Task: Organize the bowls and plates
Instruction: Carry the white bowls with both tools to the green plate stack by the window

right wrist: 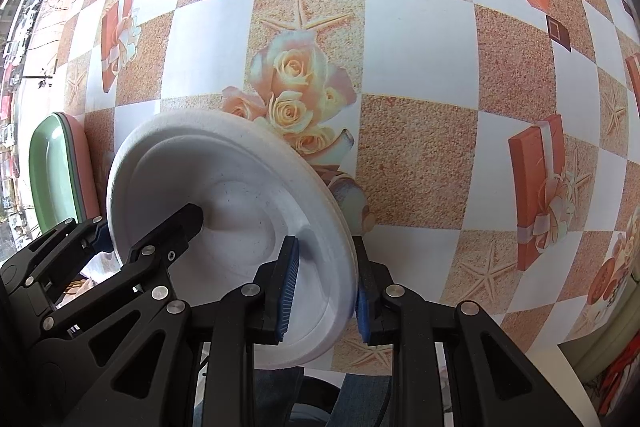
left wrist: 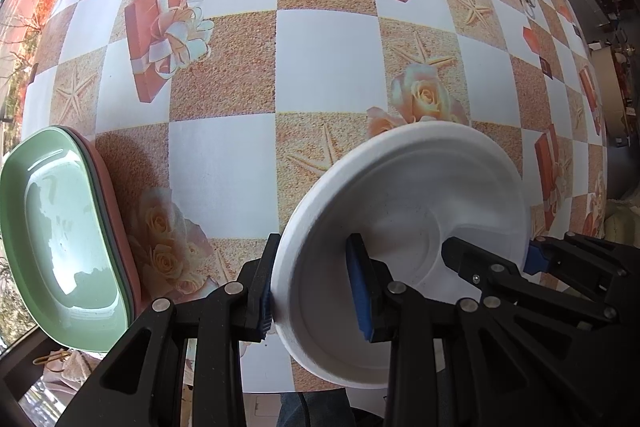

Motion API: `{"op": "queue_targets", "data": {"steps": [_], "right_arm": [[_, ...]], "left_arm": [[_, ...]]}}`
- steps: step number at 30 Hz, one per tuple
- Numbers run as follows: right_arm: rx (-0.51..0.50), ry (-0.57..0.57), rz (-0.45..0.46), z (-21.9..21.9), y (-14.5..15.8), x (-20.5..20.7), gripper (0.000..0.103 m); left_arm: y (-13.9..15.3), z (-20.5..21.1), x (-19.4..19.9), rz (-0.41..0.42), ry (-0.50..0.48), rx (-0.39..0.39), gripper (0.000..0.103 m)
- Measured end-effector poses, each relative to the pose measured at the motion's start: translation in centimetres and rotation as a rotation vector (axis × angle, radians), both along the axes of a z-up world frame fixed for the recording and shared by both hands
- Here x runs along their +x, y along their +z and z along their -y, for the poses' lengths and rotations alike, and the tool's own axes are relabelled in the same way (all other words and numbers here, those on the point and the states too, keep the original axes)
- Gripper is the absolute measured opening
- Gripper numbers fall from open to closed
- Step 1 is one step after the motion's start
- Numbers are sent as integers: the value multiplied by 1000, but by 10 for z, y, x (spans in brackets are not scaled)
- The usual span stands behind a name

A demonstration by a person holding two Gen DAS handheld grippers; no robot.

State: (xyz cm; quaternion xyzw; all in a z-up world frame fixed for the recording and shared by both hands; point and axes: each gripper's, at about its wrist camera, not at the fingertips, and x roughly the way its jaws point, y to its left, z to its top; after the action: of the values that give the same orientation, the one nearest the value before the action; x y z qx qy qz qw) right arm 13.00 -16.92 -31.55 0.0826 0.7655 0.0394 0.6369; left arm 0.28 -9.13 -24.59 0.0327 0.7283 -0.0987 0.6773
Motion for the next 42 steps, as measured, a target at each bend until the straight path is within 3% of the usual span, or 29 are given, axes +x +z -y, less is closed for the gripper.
{"op": "queue_targets", "data": {"steps": [14, 29, 42], "right_arm": [[0, -25, -12, 0, -2, -1, 27], [27, 7, -25, -27, -5, -8, 28], [7, 55, -6, -33, 21, -14, 27]], "left_arm": [[-1, -6, 1, -2, 2, -4, 35], [-1, -42, -7, -14, 64, 2, 35], [31, -58, -2, 33, 96, -15, 35]]}}
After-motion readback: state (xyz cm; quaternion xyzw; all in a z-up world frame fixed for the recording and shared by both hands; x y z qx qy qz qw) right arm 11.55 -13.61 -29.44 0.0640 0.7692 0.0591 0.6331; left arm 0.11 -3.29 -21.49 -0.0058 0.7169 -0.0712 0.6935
